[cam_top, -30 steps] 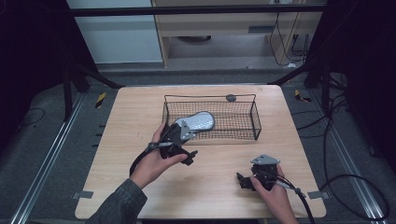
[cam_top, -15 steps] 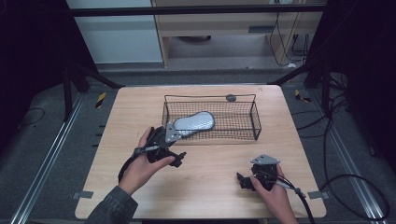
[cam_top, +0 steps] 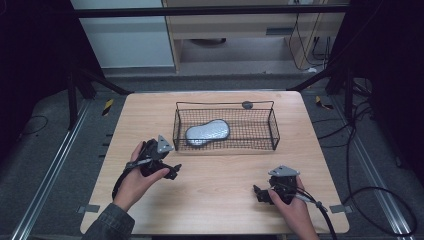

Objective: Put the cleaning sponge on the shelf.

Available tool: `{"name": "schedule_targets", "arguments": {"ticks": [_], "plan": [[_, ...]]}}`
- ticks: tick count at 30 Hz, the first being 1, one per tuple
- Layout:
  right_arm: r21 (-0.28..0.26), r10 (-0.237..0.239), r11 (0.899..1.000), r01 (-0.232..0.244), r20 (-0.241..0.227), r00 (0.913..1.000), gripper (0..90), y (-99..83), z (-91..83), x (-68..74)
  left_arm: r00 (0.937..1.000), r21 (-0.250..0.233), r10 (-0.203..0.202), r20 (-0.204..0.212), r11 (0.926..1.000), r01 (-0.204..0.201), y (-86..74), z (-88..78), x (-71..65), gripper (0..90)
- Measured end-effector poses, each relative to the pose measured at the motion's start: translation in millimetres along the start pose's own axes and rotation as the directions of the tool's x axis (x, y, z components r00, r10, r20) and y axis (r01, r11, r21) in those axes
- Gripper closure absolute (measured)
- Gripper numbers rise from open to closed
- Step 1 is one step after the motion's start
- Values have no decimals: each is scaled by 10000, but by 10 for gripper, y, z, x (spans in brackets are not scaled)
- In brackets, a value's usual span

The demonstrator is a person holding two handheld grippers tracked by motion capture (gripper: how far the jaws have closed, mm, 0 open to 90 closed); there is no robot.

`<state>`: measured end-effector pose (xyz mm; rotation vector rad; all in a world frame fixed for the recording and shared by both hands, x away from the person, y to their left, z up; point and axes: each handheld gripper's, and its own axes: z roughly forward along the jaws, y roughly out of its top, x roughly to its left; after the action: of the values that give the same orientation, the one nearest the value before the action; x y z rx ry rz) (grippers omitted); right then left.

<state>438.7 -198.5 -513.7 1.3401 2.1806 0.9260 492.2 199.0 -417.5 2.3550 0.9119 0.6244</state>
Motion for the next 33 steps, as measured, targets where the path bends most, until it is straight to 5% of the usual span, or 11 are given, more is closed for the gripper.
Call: {"name": "schedule_targets", "arguments": {"ticks": [14, 24, 33], "plan": [[-3, 2, 10000, -2, 1, 10000, 4, 0, 0, 0, 9923, 772, -1232, -89, 9893, 1235, -454, 239, 300, 35], [-5, 25, 10000, -25, 10, 10000, 4, -2, -1, 3, 9791, 1036, -2019, -242, 9736, 2033, -748, 327, 471, 36], [-2, 28, 10000, -28, 9, 10000, 4, -2, -2, 3, 9681, 1009, -2461, -478, 9630, 2498, -859, 367, 613, 36]]}}
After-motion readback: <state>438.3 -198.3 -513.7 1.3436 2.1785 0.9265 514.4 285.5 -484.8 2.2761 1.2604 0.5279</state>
